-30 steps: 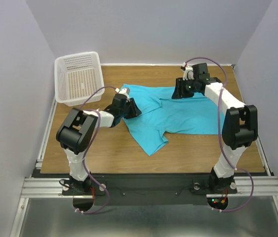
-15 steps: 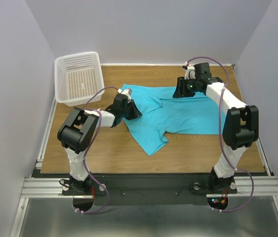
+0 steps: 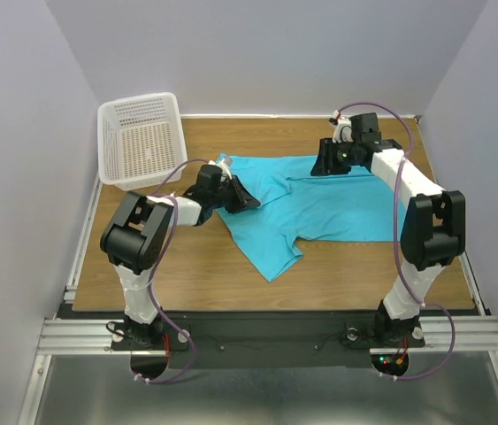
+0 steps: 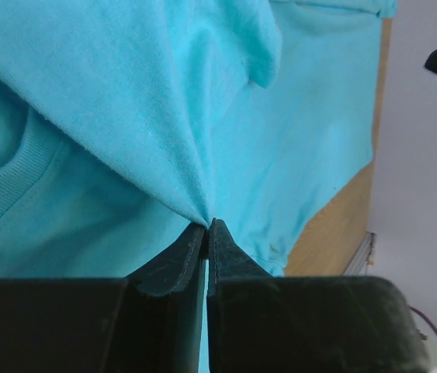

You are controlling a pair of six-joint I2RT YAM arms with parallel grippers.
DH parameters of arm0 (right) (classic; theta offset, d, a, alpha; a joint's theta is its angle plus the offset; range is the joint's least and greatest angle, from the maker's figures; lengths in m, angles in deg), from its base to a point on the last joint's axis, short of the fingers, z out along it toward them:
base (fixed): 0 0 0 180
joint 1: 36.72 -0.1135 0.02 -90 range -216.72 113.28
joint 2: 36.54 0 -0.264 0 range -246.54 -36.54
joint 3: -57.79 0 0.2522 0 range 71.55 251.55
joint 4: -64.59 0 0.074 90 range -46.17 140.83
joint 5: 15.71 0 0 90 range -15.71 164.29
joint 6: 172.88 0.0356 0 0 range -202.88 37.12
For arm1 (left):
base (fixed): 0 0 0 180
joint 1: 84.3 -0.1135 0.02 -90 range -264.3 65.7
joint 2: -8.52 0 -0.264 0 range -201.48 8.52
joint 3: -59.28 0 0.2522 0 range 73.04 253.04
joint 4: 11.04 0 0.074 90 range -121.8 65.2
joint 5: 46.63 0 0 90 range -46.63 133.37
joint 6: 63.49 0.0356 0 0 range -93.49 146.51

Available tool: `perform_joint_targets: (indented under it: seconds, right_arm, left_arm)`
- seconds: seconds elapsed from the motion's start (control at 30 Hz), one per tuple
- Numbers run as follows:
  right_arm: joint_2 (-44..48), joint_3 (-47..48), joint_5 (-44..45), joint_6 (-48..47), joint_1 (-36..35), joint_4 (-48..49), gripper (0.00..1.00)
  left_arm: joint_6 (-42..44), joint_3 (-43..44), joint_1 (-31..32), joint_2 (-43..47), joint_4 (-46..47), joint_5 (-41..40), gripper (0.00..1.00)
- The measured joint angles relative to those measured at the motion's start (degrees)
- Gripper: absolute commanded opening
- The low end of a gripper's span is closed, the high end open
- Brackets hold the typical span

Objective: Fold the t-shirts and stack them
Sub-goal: Fold the tshirt

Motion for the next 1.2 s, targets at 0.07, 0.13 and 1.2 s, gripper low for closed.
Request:
perform_joint_targets:
  seconds: [0.07,0.13,1.2]
  right_arm:
    - [0.0,0.0,0.0,0.1,0.2,0.0,0.50]
    - [0.0,0.0,-0.1,0.1,0.2,0.1,0.50]
    - [0.4,-1.5,-0.7,-0.2,0.7,0.8,0.50]
  left_arm:
    - [-1.3,0.0,-0.8,0.0,0.9,1.3,0.23]
    - [-2.2,0.0,-1.5,0.0,1.4,2.2,0.27]
    - [25.3,29.4,-3.1,-9.7,-24.9,-23.9,0.49]
